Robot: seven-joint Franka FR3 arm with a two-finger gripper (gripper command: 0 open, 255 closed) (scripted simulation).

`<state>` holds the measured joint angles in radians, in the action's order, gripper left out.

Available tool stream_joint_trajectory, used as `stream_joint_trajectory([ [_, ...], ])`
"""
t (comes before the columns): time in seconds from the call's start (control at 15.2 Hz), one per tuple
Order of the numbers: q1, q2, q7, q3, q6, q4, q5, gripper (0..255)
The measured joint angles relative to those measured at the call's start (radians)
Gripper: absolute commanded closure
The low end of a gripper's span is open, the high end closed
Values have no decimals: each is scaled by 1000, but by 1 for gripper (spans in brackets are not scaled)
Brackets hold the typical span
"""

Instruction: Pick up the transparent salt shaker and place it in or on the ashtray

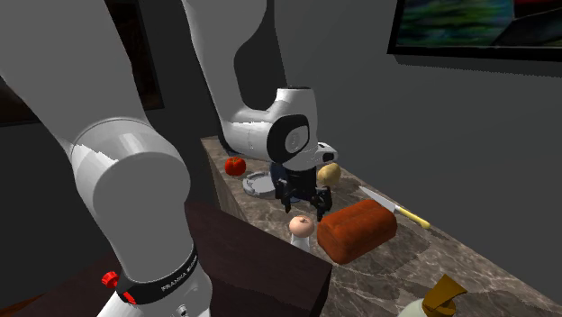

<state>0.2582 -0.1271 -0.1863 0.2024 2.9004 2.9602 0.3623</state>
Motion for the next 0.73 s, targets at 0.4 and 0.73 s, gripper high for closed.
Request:
stream_joint_trajectory([
  [0.4,23,122,53,0,103,-21,69,0],
  [0.73,23,126,55,0,106,-23,71,255],
])
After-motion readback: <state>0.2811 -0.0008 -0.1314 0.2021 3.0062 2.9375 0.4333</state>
